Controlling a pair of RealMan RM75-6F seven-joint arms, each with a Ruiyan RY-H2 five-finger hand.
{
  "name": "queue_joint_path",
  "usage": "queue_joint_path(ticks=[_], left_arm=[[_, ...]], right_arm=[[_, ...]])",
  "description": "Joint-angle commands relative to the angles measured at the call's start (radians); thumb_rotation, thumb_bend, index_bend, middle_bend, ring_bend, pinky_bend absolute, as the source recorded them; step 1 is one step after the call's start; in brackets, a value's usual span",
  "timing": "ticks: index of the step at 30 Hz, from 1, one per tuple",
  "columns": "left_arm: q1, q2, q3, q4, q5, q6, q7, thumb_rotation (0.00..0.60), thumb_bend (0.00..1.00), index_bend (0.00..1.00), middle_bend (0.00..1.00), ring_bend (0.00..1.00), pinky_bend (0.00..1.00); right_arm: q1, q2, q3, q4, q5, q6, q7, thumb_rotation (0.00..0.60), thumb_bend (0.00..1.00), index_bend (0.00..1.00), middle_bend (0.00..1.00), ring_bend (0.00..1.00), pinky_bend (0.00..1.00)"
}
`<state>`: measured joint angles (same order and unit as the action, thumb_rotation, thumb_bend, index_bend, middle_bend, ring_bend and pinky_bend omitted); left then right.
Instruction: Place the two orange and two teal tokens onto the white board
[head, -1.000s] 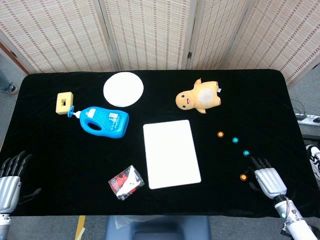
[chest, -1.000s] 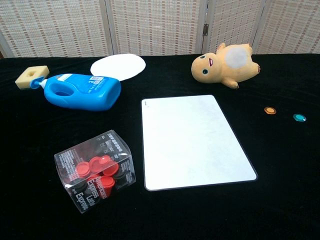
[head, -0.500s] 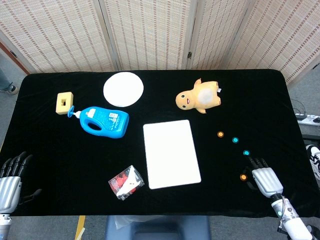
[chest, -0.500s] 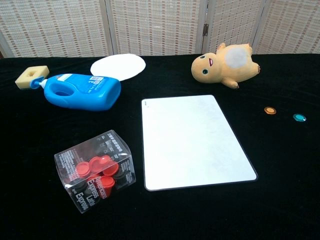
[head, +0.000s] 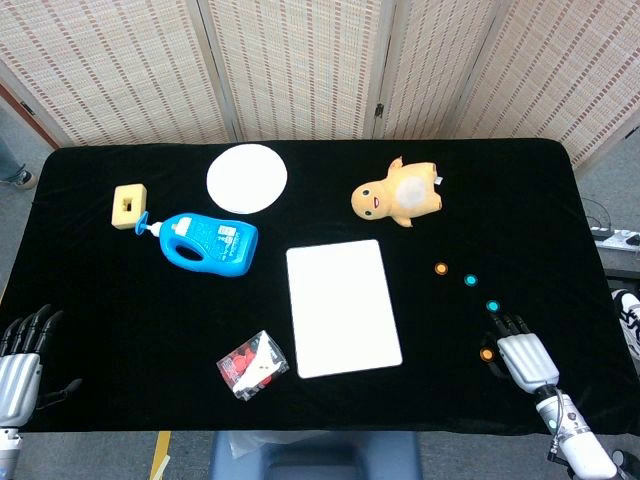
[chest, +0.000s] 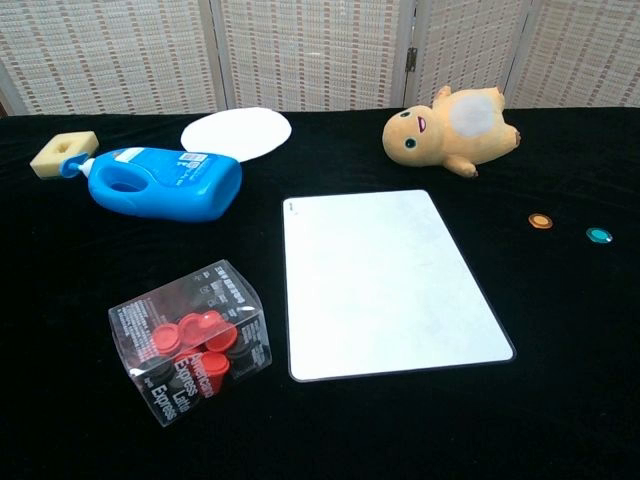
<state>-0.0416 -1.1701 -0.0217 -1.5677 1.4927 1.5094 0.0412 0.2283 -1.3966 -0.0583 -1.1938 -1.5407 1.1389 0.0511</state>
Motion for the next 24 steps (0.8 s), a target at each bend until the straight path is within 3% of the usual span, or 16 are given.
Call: queue_joint_path(ticks=[1,18,24], left_arm=[[0.001,-0.002,0.000,0.006,-0.002,-0.002,-0.004,0.600,0.10,0.00,0.00,0.00,0.00],[-0.001,-0.015,0.001,0.028,-0.002,-0.009,-0.024,0.600,0.10,0.00,0.00,0.00,0.00],[0.000,-0.012,0.000,0.030,-0.003,-0.008,-0.028,0.600,0.10,0.00,0.00,0.00,0.00]], right_arm=[[0.000,-0.001,0.000,0.000,0.002,0.002,-0.001,0.600,0.44,0.41,0.08,0.03,0.00],[-0.005,0.011,0.007,-0.026,0.012,0.031,-0.011,0.600,0.44,0.49,0.12,0.05,0.00],[0.031,0.062,0.016,-0.127,-0.025,0.036,-0.017,0.600,0.44,0.49,0.12,0.04,0.00]])
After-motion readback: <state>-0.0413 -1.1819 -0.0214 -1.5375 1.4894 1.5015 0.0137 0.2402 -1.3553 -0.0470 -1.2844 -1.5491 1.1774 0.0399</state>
